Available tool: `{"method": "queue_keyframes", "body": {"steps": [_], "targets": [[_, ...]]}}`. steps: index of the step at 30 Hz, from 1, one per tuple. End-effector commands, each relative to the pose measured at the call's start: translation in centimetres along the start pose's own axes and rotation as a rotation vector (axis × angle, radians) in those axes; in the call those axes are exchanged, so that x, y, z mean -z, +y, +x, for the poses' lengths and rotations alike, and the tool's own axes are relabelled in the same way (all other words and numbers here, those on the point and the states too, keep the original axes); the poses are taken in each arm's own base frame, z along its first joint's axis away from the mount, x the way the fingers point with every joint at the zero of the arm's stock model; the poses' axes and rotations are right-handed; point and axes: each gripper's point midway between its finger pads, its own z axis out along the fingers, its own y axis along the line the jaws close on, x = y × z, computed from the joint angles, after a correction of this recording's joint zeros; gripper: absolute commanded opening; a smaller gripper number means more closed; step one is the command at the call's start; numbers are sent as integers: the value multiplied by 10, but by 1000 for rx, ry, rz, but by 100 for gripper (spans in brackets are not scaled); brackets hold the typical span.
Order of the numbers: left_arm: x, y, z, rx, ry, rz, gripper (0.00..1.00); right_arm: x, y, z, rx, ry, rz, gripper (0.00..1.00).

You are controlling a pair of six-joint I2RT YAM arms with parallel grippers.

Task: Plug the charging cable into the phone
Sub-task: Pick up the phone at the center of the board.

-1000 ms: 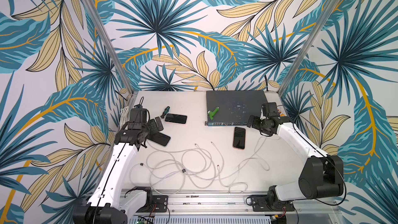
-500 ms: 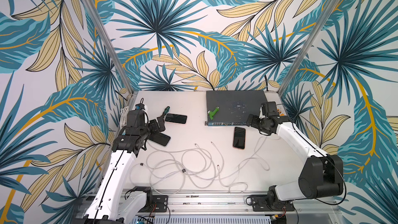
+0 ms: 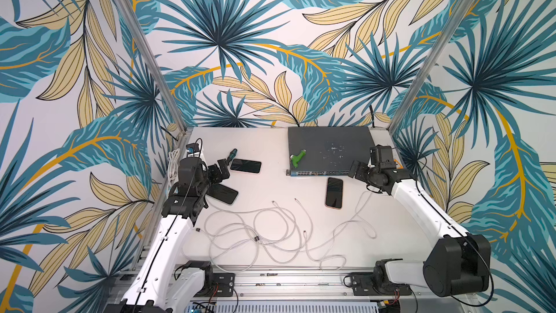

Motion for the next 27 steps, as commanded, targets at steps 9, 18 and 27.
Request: {"method": "queue_keyframes", "body": {"steps": [9, 18, 27], "targets": [[-18, 11, 6, 5, 4, -59, 100, -3, -16, 17, -22, 51, 76, 100], [-30, 31, 34, 62, 178, -184, 100, -9, -5, 23, -108, 126, 83, 100], [-23, -11, 59, 154, 291, 78, 100, -27, 31, 72, -86, 342, 118, 100]]}}
